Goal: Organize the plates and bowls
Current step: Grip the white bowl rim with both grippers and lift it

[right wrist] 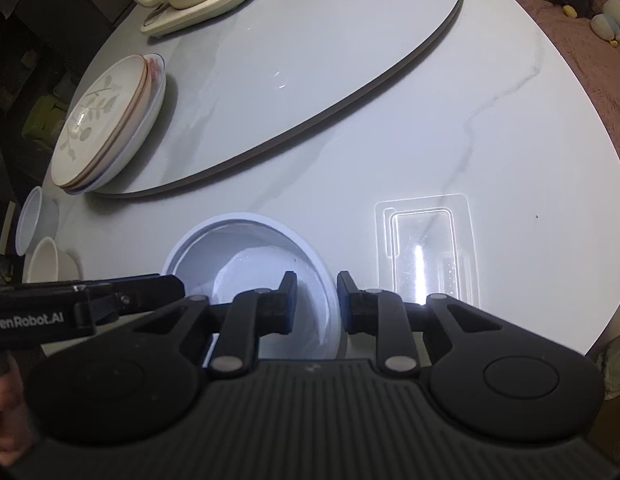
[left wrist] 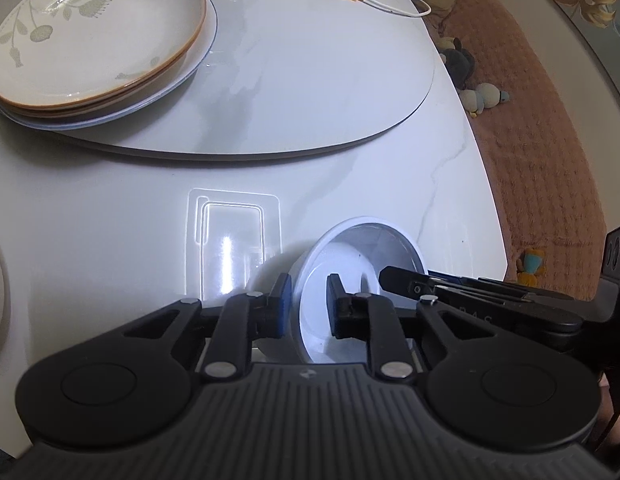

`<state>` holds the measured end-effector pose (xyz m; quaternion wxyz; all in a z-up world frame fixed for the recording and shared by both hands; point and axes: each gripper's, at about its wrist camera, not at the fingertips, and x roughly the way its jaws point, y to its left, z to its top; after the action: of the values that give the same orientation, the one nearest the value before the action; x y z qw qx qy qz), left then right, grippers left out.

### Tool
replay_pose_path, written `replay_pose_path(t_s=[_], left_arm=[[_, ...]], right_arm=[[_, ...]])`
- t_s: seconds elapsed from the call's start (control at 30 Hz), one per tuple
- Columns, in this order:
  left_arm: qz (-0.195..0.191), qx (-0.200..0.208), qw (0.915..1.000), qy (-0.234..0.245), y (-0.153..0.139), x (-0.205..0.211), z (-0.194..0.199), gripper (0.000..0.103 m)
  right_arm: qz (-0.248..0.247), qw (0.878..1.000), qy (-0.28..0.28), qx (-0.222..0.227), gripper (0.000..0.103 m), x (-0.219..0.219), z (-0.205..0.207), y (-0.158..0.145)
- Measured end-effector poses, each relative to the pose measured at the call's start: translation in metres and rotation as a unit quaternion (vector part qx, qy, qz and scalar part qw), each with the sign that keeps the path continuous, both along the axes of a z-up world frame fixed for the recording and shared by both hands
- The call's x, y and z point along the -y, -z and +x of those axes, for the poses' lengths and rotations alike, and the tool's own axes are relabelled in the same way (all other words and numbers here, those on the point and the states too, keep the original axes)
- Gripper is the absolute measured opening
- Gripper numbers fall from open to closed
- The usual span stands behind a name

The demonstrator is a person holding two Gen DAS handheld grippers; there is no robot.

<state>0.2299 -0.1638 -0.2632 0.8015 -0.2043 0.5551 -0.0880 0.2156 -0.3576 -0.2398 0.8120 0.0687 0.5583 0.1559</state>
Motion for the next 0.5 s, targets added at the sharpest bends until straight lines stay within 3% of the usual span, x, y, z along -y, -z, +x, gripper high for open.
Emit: replay_pose_path(t_s=[0.5], left_arm=[[-0.003,-0.005,0.9995,-0.03,-0.062,-0.007,-0.028,0.022]], right_arm=[[0.015,1.0,-0.015,-0.009,0.025,-0.006,-0.019,-0.063]])
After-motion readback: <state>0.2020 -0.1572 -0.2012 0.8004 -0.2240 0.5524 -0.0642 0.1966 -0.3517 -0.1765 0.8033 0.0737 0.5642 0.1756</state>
